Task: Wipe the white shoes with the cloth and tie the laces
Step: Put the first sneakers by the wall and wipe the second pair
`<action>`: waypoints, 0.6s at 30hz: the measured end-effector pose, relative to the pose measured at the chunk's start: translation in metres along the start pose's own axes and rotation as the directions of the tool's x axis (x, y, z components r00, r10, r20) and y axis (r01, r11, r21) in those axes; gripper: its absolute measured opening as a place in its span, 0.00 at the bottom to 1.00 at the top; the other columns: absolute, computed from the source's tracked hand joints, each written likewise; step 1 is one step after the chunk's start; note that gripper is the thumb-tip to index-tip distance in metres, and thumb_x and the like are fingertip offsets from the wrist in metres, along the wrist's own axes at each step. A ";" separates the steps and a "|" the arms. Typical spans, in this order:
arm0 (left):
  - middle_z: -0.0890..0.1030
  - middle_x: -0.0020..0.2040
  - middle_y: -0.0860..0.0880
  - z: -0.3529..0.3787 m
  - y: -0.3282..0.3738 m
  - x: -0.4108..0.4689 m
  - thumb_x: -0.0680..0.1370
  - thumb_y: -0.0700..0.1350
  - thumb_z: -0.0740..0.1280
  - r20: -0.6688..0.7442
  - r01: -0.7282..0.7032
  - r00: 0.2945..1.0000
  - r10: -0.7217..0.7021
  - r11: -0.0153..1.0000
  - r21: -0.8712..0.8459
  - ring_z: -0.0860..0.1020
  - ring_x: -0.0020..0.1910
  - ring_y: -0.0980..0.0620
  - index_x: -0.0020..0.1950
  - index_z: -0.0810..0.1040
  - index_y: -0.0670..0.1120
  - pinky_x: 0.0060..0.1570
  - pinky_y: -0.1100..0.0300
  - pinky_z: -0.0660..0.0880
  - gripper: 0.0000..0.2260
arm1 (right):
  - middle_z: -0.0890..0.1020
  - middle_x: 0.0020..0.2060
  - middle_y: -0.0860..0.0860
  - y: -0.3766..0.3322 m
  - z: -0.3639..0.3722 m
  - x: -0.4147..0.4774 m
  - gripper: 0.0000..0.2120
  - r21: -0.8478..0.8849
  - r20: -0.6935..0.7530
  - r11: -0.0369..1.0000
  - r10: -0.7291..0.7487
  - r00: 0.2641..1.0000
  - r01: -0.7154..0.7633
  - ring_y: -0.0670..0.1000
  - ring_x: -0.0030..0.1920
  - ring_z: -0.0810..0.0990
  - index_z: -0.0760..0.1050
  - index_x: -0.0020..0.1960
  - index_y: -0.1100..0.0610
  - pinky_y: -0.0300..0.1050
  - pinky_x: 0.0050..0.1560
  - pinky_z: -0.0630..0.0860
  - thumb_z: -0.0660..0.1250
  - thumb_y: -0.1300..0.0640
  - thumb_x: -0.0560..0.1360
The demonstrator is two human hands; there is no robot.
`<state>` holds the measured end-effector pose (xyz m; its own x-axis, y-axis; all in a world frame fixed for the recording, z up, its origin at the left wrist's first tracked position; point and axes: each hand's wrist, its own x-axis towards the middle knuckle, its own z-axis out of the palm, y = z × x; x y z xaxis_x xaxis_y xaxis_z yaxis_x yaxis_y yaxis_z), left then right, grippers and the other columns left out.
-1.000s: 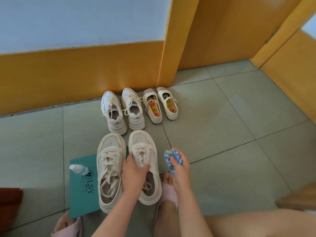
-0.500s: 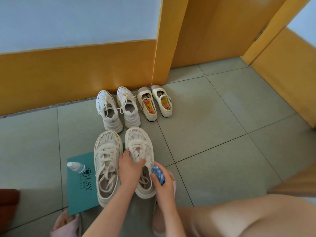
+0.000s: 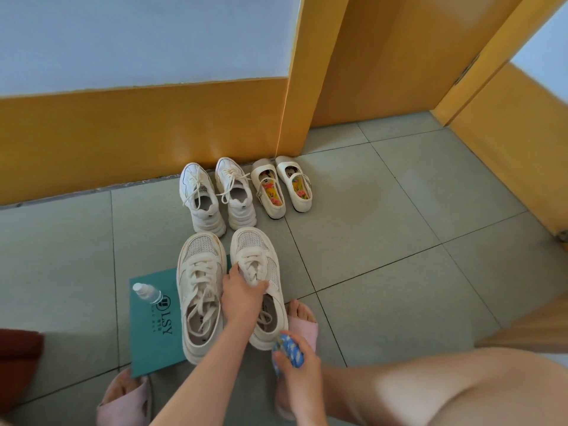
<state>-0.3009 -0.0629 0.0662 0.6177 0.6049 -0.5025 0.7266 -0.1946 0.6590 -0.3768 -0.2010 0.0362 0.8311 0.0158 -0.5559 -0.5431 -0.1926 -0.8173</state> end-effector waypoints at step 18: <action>0.64 0.70 0.43 -0.068 -0.033 0.005 0.71 0.50 0.72 -0.311 -0.061 0.945 0.100 0.989 0.135 0.62 0.68 0.42 0.72 0.62 0.45 0.64 0.48 0.64 0.34 | 0.83 0.53 0.55 -0.129 0.059 0.060 0.17 0.183 0.167 0.980 -0.104 0.981 0.073 0.53 0.54 0.82 0.75 0.62 0.58 0.53 0.59 0.76 0.68 0.66 0.74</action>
<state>-0.3416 -0.0010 0.0799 0.5631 0.7924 -0.2346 0.7218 -0.3334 0.6065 -0.2637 -0.1173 0.0990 0.8515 0.1989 -0.4852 -0.4937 -0.0077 -0.8696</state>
